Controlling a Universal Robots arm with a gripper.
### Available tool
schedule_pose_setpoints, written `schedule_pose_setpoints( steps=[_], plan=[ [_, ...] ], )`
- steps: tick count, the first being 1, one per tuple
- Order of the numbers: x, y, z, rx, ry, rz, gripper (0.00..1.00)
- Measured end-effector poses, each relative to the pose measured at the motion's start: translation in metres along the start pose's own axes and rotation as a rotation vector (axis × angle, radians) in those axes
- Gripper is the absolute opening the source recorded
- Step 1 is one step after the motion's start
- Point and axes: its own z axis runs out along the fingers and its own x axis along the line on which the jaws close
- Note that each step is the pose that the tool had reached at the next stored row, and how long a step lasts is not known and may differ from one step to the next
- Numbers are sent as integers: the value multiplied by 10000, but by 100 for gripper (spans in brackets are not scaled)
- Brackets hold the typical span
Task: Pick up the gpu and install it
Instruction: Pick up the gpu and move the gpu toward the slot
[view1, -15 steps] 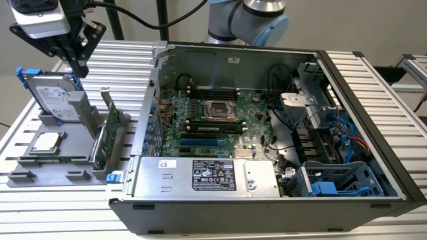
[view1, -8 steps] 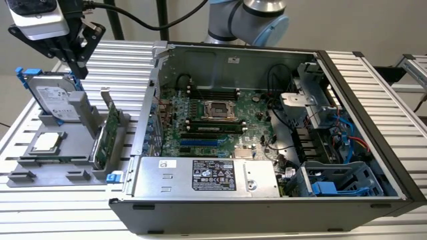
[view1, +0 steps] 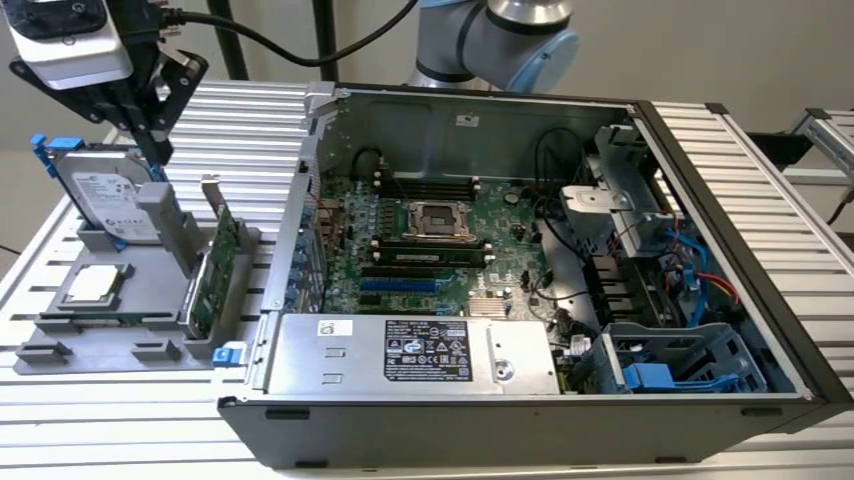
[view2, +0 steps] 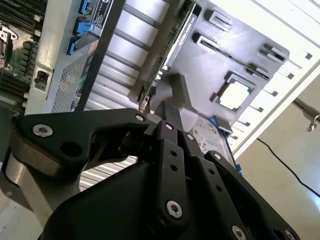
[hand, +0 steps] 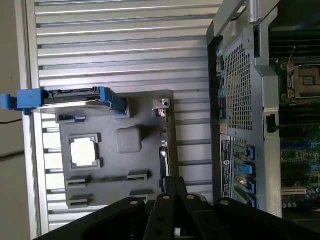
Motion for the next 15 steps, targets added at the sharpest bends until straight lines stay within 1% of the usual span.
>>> schedule_pose_setpoints(
  steps=[15],
  plan=[
    [-26,-193,-9,1,1,0,0]
  ],
)
